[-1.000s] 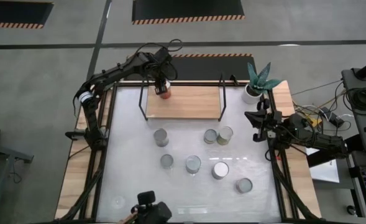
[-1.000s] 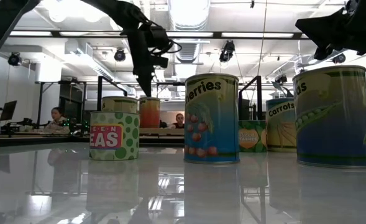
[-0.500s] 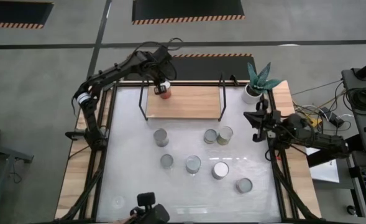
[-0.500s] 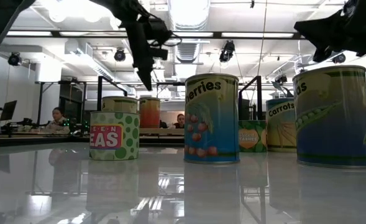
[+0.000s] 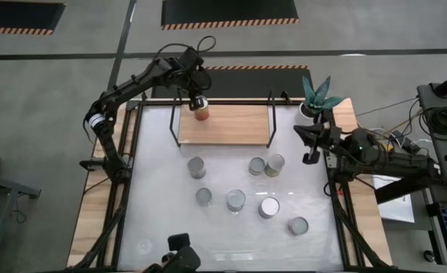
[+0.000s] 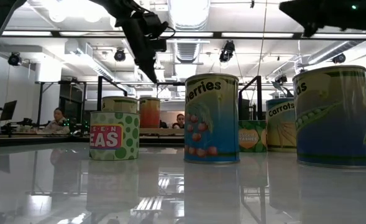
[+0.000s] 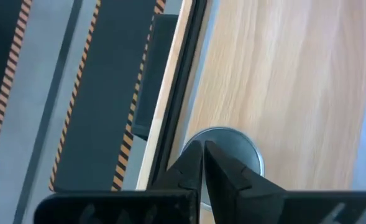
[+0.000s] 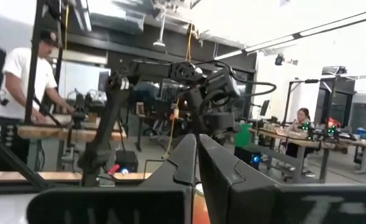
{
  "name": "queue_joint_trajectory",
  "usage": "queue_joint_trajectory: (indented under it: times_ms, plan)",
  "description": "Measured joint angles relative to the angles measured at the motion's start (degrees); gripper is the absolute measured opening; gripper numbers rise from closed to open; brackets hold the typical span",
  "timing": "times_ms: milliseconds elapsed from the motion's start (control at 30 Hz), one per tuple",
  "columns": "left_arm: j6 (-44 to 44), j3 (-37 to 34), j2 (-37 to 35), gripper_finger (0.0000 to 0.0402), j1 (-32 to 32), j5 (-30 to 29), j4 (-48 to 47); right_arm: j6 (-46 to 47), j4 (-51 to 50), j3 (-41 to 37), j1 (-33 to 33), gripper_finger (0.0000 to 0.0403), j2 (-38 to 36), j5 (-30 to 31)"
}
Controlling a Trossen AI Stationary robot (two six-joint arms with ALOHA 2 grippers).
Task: Pick and place cans onto a shelf
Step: Put the canned pineapple on the shelf
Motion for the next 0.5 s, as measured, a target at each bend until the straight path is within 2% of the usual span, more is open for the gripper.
queue_joint_trajectory:
  times_ms: [367,500]
  plan:
    - [0.3,-2.9,0.0,0.0000,0.0,-0.1,-0.7,-1.5,-5.4,18.1,-3.4,0.0009,20.7,0.0]
    - [0.6,-4.4,0.0,0.0000,0.7,-0.2,-0.4,-1.6,-13.7,26.4,-5.3,0.0009,28.2,0.0]
